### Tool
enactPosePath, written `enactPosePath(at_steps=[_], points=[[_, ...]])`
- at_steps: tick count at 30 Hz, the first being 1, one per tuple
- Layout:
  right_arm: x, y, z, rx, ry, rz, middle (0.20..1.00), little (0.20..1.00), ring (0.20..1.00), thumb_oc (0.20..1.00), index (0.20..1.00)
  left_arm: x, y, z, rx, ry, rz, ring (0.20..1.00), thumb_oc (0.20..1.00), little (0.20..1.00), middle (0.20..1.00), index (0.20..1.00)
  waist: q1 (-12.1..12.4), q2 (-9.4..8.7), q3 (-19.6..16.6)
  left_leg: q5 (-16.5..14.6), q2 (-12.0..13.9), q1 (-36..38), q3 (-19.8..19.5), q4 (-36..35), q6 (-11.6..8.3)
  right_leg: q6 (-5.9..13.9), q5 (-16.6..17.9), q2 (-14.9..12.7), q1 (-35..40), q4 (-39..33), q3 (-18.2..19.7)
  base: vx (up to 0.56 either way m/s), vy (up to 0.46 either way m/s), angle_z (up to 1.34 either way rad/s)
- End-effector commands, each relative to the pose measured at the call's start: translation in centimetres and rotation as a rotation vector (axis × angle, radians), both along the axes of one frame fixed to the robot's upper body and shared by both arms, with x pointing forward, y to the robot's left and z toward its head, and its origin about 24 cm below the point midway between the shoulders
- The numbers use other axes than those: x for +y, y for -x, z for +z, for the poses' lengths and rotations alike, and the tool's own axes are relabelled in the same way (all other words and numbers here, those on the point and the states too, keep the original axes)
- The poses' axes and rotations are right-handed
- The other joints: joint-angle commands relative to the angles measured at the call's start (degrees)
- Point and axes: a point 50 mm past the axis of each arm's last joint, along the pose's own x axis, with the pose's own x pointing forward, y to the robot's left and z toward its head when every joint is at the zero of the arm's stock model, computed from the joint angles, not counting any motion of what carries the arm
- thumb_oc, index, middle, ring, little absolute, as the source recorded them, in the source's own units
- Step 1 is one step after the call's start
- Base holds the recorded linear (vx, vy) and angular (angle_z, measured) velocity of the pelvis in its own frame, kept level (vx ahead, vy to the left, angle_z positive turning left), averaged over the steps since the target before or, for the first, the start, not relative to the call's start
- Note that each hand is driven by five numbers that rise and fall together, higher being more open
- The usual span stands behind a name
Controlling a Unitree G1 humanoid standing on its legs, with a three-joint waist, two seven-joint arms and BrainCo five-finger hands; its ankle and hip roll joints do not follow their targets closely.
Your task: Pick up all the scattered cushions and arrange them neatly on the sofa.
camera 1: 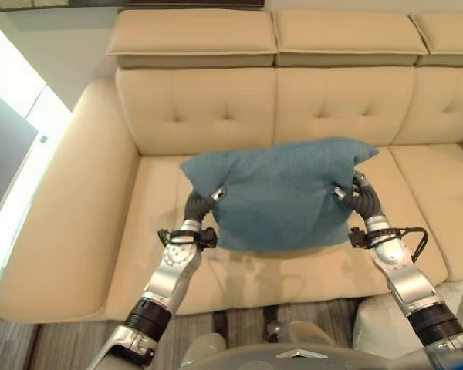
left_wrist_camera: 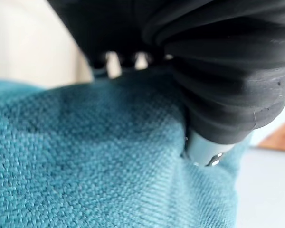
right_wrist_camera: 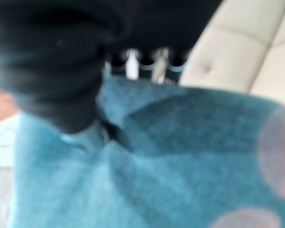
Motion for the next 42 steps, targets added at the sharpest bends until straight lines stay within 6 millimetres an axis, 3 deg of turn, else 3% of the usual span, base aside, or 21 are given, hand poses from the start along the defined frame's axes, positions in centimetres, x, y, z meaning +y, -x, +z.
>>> enactPosePath(at_steps=[1,5,7,12,15,18,32,38,39,40,41,42], points=[[2.0,-3.0,6.4,-0.274,-0.075,0.059,0.200,0.200,0.200,0.200,0.200,-2.0,-2.9,8.4,-0.379,-0.009,-0.049,0.200,0.200,0.200,0.200,0.200,1.6,-1.60,-3.0,-2.3,0.3,2.0,2.1,0.2,-2.27,10.27,-1.3,-7.3,3.7,0.2,3.2,-0.04,0.022,-0.03],[3.1,-4.5,8.3,-0.321,-0.083,0.082,0.200,0.200,0.200,0.200,0.200,-2.5,-4.1,10.7,-0.455,-0.007,-0.033,0.200,0.200,0.200,0.200,0.200,1.9,-1.26,-2.2,-1.8,0.4,0.3,2.5,0.2,-2.40,10.50,-0.7,-7.2,1.5,0.2,3.7,-0.05,0.013,-0.07],[4.0,-6.4,10.9,-0.370,-0.063,0.097,0.200,0.200,0.200,0.200,0.200,-3.0,-5.8,13.4,-0.516,-0.036,-0.022,0.200,0.200,0.200,0.200,0.200,2.0,-1.05,-0.9,-1.1,0.7,-2.0,2.1,0.3,-2.57,10.56,-0.2,-7.1,-0.9,0.2,3.4,-0.06,-0.005,-0.03],[5.2,-8.1,13.6,-0.413,-0.070,0.108,0.200,0.200,0.200,0.200,0.200,-3.4,-7.5,16.1,-0.565,-0.048,0.005,0.200,0.200,0.200,0.200,0.200,1.8,-0.83,0.3,-0.2,0.7,-5.5,1.8,0.5,-2.65,10.65,0.8,-6.8,-4.5,0.2,3.7,-0.07,-0.005,-0.01],[6.9,-10.4,18.5,-0.484,-0.104,0.107,0.200,0.200,0.200,0.200,0.200,-2.8,-10.0,21.9,-0.657,-0.079,0.094,0.200,0.200,0.200,0.200,0.200,2.0,-1.03,0.6,2.3,1.1,-13.1,1.2,0.3,-3.20,10.90,3.5,-6.5,-12.4,0.2,4.1,-0.13,-0.032,-0.06],[7.4,-11.2,19.9,-0.497,-0.103,0.096,0.200,0.200,0.200,0.200,0.200,-2.6,-10.6,24.2,-0.694,-0.086,0.120,0.200,0.200,0.200,0.200,0.200,1.7,-1.27,0.2,3.4,1.5,-16.7,0.8,0.2,-3.83,11.17,4.3,-6.1,-16.2,0.2,4.1,-0.03,-0.030,0.01],[7.7,-12.3,22.4,-0.508,0.028,0.060,0.200,0.200,0.200,0.200,0.200,-3.1,-11.4,23.0,-0.613,-0.009,0.121,0.200,0.200,0.200,0.200,0.200,2.7,-1.06,2.6,5.3,1.8,-22.3,-1.0,0.2,-4.98,11.48,5.3,-5.8,-21.4,0.2,3.0,0.00,-0.009,0.04],[5.8,-13.6,22.7,-0.453,0.130,-0.048,0.200,0.200,0.200,0.200,0.200,-3.3,-12.4,23.4,-0.577,-0.101,0.148,0.200,0.200,0.200,0.200,0.200,3.1,-0.52,3.4,6.0,1.7,-25.1,-2.0,0.2,-5.79,11.59,5.9,-6.0,-23.8,0.2,2.0,0.00,-0.023,0.05],[5.4,-13.9,23.1,-0.444,0.148,-0.079,0.228,0.228,0.228,0.228,0.228,-3.2,-12.6,24.1,-0.579,-0.118,0.163,0.495,0.495,0.495,0.495,0.495,3.1,-0.44,3.4,6.3,1.7,-26.1,-2.1,0.2,-5.95,11.69,6.1,-6.0,-24.6,0.2,2.0,-0.02,-0.016,0.24],[4.8,-14.4,23.6,-0.418,0.139,-0.134,0.777,0.777,0.777,0.777,0.777,-3.3,-12.9,25.8,-0.588,-0.133,0.186,1.000,1.000,1.000,1.000,1.000,3.2,-0.17,3.6,6.8,1.7,-27.8,-2.4,0.2,-6.26,11.90,6.6,-6.1,-26.2,0.2,1.7,-0.03,-0.026,0.25],[4.4,-14.6,24.0,-0.404,0.173,-0.164,1.000,1.000,1.000,1.000,1.000,-3.4,-13.0,26.9,-0.605,-0.159,0.189,1.000,1.000,1.000,1.000,1.000,3.3,0.02,3.6,7.1,1.7,-28.7,-2.6,0.2,-6.41,12.01,6.8,-6.1,-27.0,0.2,1.6,-0.02,-0.027,0.22],[4.3,-14.7,24.5,-0.401,0.199,-0.181,1.000,1.000,1.000,1.000,1.000,-3.3,-12.9,27.8,-0.619,-0.174,0.196,1.000,1.000,1.000,1.000,1.000,3.4,0.16,3.5,7.3,1.7,-29.4,-2.8,0.2,-6.52,12.12,6.9,-6.1,-27.6,0.2,1.5,-0.02,-0.022,0.10]])
